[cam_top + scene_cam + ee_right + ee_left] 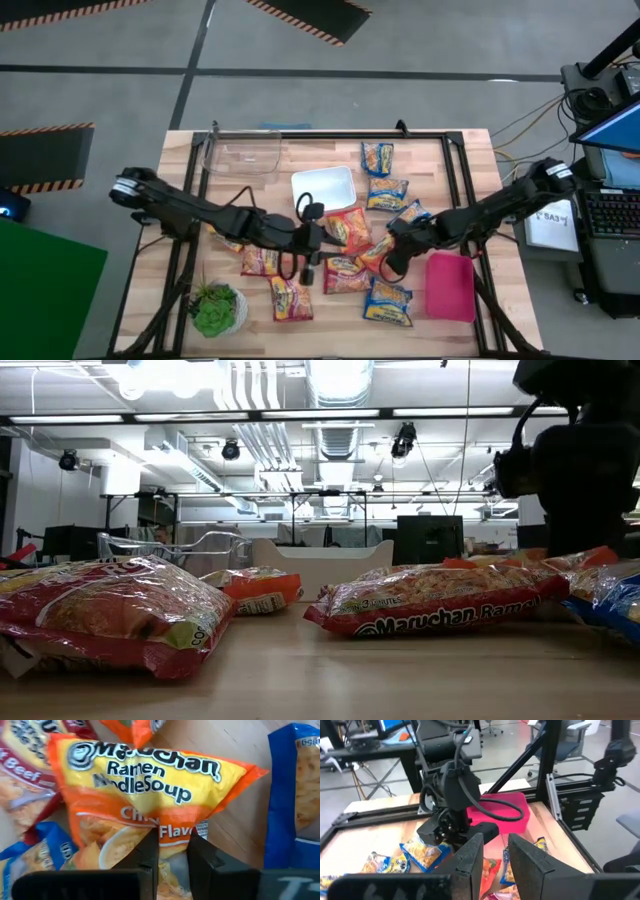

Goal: Sort Maruchan noodles
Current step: Put the orange noodle pack into the transparent bin, then put the red noodle pack into the pink bin

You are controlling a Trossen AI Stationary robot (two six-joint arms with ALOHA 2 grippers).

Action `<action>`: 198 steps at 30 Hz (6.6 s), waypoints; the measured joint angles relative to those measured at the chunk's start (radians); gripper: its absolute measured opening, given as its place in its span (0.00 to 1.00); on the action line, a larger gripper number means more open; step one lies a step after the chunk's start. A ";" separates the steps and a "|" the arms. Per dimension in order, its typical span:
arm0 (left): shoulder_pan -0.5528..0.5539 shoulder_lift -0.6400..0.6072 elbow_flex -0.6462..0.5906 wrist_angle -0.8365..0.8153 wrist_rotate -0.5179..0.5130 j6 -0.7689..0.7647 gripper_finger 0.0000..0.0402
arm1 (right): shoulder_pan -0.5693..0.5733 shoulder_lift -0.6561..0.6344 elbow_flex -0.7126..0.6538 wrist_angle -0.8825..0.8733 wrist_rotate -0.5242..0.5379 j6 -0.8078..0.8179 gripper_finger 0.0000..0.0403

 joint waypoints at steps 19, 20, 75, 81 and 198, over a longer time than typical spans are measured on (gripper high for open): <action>-0.009 -0.332 -0.406 0.376 -0.009 -0.058 0.19 | 0.000 -0.257 0.000 0.046 0.019 -0.053 0.14; -0.009 -0.356 -0.446 0.429 -0.010 -0.058 0.19 | 0.000 -0.265 0.000 0.070 0.020 -0.062 0.14; -0.009 -1.015 -0.885 0.603 0.028 -0.032 0.19 | -0.598 0.947 1.179 0.739 0.192 -0.963 0.13; -0.009 -1.015 -0.885 0.603 0.028 -0.032 0.19 | -0.604 1.012 1.252 0.739 0.193 -0.974 0.13; 0.036 -0.251 -0.426 -0.724 -0.032 -0.526 0.49 | -0.165 -0.222 -0.050 0.508 -0.018 -0.862 0.09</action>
